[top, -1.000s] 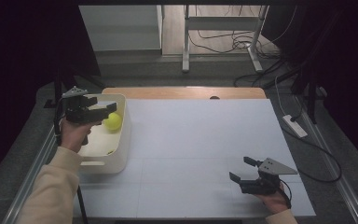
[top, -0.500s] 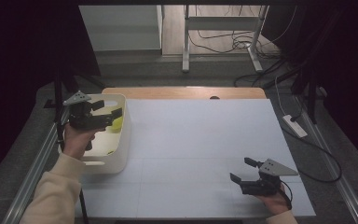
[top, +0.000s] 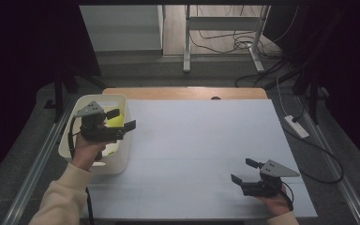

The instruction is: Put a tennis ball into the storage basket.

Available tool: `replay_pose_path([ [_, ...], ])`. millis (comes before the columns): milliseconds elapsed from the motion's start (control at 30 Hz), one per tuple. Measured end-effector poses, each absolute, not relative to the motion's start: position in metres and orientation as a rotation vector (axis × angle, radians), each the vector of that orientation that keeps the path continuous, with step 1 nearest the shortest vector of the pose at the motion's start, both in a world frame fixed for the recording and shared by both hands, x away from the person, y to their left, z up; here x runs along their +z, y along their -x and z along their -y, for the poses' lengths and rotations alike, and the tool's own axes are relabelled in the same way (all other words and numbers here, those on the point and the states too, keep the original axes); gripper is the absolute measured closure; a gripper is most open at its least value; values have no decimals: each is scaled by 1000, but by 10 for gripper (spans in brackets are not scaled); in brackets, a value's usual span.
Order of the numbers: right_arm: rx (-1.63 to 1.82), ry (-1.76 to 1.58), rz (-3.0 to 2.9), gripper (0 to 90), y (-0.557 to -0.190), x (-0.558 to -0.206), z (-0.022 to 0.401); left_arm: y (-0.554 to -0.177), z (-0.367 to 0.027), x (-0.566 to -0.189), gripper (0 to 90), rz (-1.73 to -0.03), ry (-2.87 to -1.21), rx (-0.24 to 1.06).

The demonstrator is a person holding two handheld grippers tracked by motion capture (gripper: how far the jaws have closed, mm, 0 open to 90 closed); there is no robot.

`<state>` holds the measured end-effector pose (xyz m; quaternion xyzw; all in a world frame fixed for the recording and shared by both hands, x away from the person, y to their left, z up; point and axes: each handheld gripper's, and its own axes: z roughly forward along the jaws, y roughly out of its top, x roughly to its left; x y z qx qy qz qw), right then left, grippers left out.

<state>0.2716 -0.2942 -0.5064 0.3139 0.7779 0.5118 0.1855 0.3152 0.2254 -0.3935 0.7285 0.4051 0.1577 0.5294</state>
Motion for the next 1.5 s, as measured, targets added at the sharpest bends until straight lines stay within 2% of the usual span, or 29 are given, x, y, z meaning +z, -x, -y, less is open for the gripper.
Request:
replay_pose_path([
  [533, 1443, -885, -2179, 134, -272, -506, 295, -286, -197, -400, 144, -823, -1769, 297],
  [600, 1444, -887, -2176, 134, -272, -506, 295, -280, -189, -404, 142, -792, -1759, 231],
  [800, 1437, -889, -2177, 135, -271, -506, 296, -266, -173, -411, 136, -720, -1767, 160],
  [1100, 1436, -888, -2176, 135, -270, -505, 296, -248, -154, -427, 135, -693, -1810, 176],
  [1167, 1433, -891, -2178, 134, -270, -506, 296, -243, -149, -434, 135, -699, -1840, 217],
  [1500, 1433, -887, -2180, 135, -270, -506, 296, -241, -142, -461, 138, -710, -1871, 168],
])
